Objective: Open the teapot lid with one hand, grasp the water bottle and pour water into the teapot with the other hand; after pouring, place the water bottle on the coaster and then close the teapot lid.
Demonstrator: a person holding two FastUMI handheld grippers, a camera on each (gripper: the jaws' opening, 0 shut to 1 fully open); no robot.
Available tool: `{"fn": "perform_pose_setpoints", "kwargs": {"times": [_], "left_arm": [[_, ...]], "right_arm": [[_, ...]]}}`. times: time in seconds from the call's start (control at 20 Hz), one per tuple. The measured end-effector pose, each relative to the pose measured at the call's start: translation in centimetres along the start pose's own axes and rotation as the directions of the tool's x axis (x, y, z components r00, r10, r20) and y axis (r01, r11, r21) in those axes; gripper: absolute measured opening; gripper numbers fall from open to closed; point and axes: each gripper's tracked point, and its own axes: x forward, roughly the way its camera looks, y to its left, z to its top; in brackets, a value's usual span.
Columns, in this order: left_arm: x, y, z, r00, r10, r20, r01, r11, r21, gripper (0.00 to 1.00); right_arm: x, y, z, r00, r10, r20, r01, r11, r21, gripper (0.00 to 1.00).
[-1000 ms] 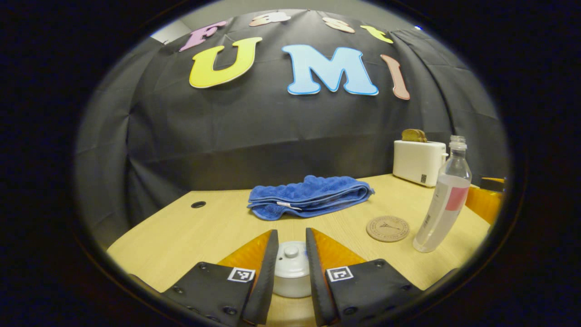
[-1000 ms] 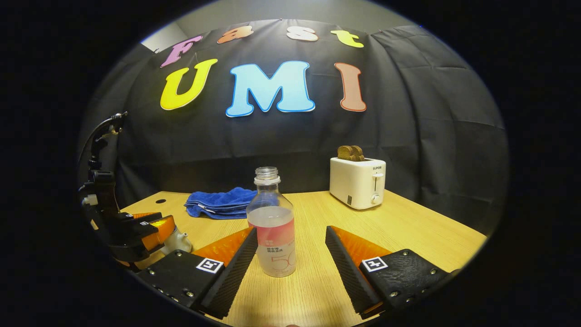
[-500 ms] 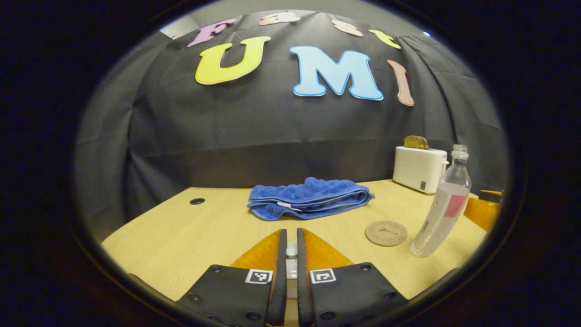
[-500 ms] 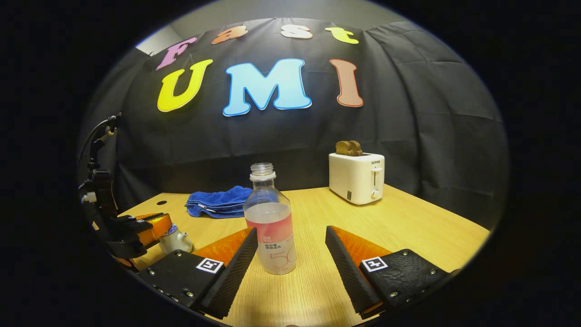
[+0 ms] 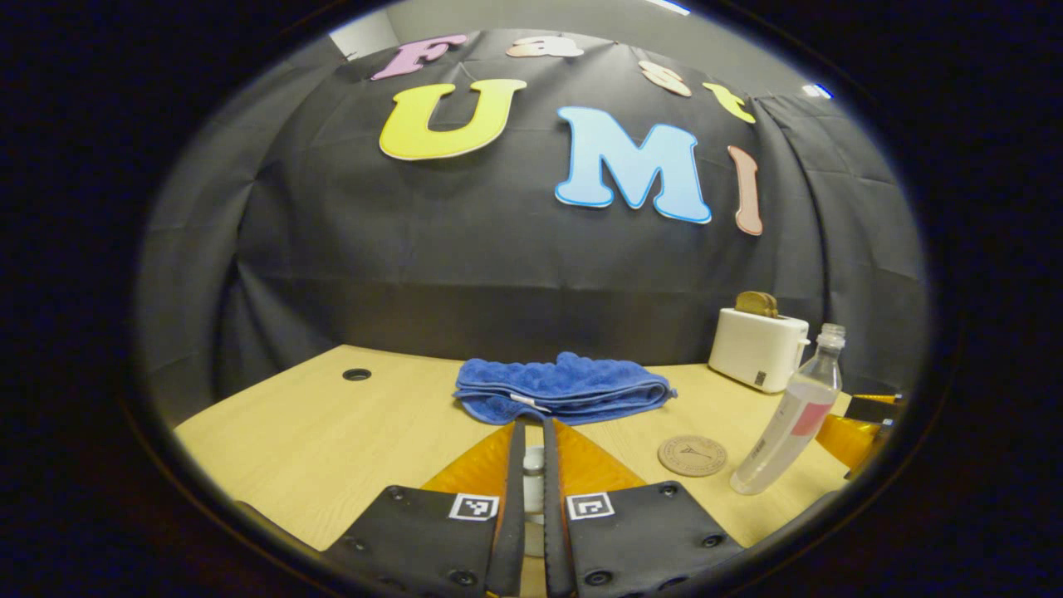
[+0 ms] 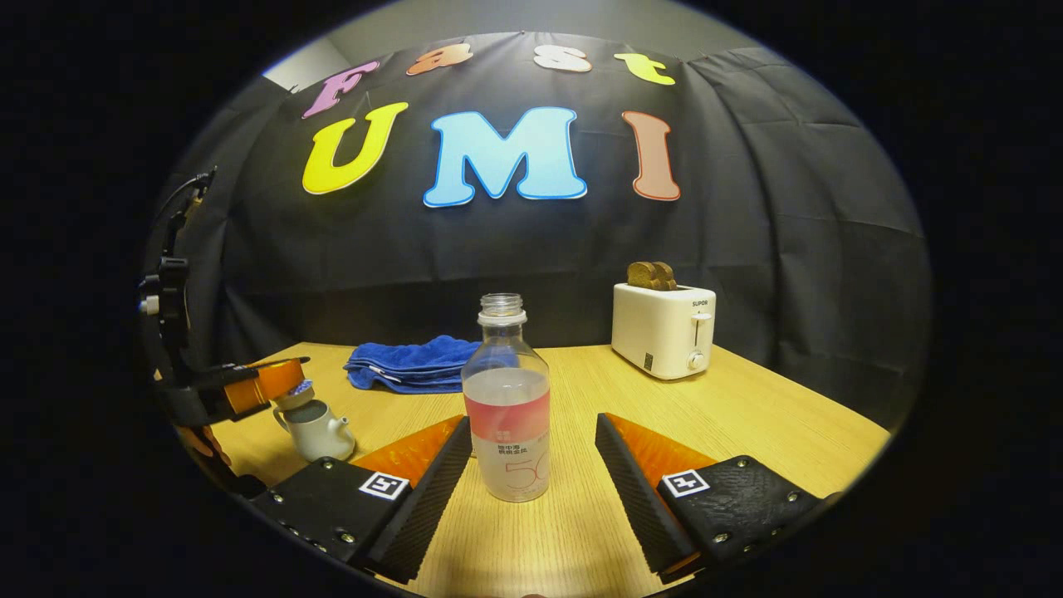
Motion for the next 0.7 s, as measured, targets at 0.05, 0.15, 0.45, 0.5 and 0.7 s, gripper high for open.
{"fn": "perform_pose_setpoints", "kwargs": {"times": [0.05, 0.15, 0.45, 0.5, 0.7], "left_arm": [[-0.1, 0.9, 0.3, 1.0, 0.011, 0.005, -0.011, 1.0, 0.005, 0.16], [0.0, 2.9, 0.8, 0.999, 0.035, 0.014, -0.036, 0.999, 0.017, 0.16], [-0.1, 9.8, 0.6, 0.992, 0.123, 0.003, -0.123, 0.991, 0.05, 0.17], [-0.2, 10.8, 0.5, 0.99, 0.139, 0.001, -0.139, 0.989, 0.054, 0.16], [-0.6, 14.0, -0.1, 0.983, 0.182, -0.01, -0.182, 0.982, 0.044, 0.17]], "right_arm": [[0.1, 0.0, 0.0, 1.0, -0.002, -0.003, 0.002, 1.0, -0.006, 0.95], [0.4, 0.0, -0.1, 1.0, -0.008, -0.007, 0.008, 1.0, -0.018, 0.95], [2.1, 0.6, -1.0, 0.999, -0.002, -0.043, 0.001, 1.0, -0.029, 0.95], [2.5, 0.8, -1.2, 0.999, -0.002, -0.051, 0.0, 0.999, -0.034, 0.95], [3.9, 1.3, -2.2, 0.996, -0.001, -0.086, -0.004, 0.998, -0.06, 0.95]]}}
